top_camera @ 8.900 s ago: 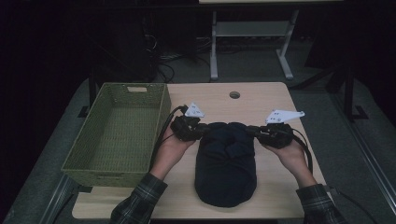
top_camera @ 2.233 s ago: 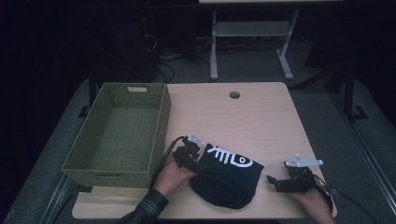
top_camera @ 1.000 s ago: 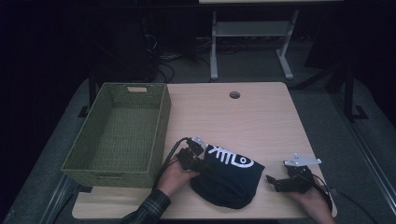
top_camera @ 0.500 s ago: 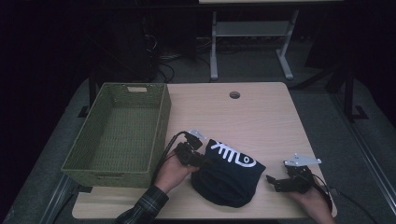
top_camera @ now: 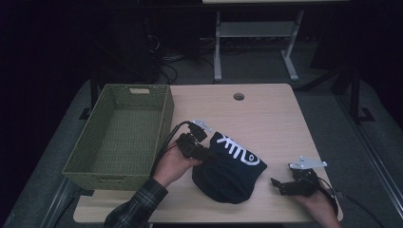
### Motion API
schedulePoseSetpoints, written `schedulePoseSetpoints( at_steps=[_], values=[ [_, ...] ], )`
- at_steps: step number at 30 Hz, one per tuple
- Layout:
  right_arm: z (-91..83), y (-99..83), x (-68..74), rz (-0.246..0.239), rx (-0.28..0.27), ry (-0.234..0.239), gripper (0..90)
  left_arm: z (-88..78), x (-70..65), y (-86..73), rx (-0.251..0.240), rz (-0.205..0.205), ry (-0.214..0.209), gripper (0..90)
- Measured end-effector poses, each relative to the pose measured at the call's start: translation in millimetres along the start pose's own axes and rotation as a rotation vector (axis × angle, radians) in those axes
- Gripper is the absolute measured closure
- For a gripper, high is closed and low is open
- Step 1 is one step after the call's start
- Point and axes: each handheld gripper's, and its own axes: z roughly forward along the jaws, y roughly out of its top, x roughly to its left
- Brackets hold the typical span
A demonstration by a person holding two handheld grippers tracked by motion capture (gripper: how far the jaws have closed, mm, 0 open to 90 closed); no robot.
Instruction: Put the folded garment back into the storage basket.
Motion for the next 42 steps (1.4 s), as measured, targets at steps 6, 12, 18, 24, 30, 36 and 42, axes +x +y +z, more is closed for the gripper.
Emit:
schedulePoseSetpoints(
  at_steps=[6, 12, 18, 24, 30, 36, 42],
  values=[
    [0.0, 0.0, 0.0, 0.0, 0.0, 0.0, 7.8, -11.5, -0.1, 10.2, -0.001, 0.008, -0.009, 71.9],
    [0.0, 0.0, 0.0, 0.0, 0.0, 0.001, 7.8, -22.5, -2.0, 18.8, -0.012, 0.013, -0.007, 71.9],
    [0.0, 0.0, 0.1, 0.001, 0.0, 0.001, 7.8, -37.8, -3.2, 27.4, -0.014, 0.019, -0.001, 71.9],
    [0.0, 0.0, 0.1, 0.001, 0.0, 0.001, 7.8, -55.0, -3.7, 33.1, -0.019, 0.028, 0.007, 71.9],
    [0.0, 0.0, 0.1, 0.001, -0.001, 0.001, 7.8, -75.2, -2.9, 36.2, -0.022, 0.029, 0.029, 71.8],
    [0.0, 0.0, 0.1, 0.001, 0.0, 0.001, 7.8, -97.6, -0.9, 37.2, -0.035, 0.023, 0.046, 71.8],
    [0.0, 0.0, 0.1, 0.001, -0.001, 0.001, 7.8, -117.1, 2.3, 36.8, -0.044, 0.013, 0.07, 71.8]
  ],
)
